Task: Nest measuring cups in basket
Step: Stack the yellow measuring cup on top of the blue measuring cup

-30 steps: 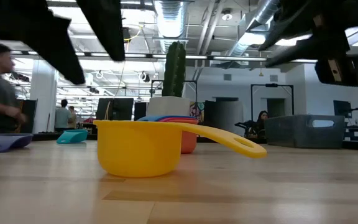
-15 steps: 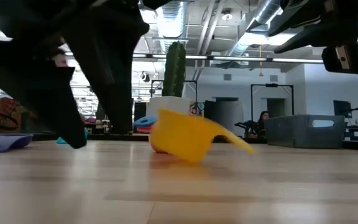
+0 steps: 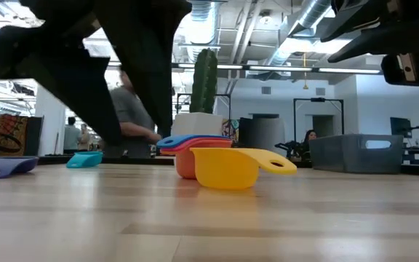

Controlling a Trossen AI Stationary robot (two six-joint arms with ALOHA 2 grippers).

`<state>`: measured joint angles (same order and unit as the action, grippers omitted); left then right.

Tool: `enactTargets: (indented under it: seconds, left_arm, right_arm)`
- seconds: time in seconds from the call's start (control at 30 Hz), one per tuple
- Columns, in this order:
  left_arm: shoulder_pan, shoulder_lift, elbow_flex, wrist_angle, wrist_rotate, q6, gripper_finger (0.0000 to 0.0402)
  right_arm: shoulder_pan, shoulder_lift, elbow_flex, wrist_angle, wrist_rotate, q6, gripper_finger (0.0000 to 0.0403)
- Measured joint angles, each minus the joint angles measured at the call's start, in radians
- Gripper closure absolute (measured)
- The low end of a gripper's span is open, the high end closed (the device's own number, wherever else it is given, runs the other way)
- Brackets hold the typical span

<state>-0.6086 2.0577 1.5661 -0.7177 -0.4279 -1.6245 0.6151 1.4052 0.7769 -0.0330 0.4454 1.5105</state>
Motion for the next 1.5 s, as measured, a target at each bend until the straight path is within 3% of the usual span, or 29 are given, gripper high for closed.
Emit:
enactTargets:
  seconds: [0.37,1.03,1.3,1.5]
  left_arm:
    - [0.012,-0.002,0.074,-0.089,-0.032,0.071,0.0191]
    - [0.083,-0.004,0.076,-0.085,-0.013,0.142,0.0191]
    - [0.106,-0.073,0.075,-0.099,-0.045,0.201,0.0192]
    - [0.138,-0.090,0.066,-0.130,-0.102,0.225,0.0225]
  right_arm:
    - [0.000,0.000,0.000,-0.012,-0.003,0.000,0.0290]
    - [0.054,0.000,0.000,-0.019,-0.002,0.010,0.0290]
    - [0.044,0.000,0.000,-0.021,-0.003,0.008,0.0290]
    - [0.031,-0.016,-0.001,-0.050,-0.007,0.003,0.0290]
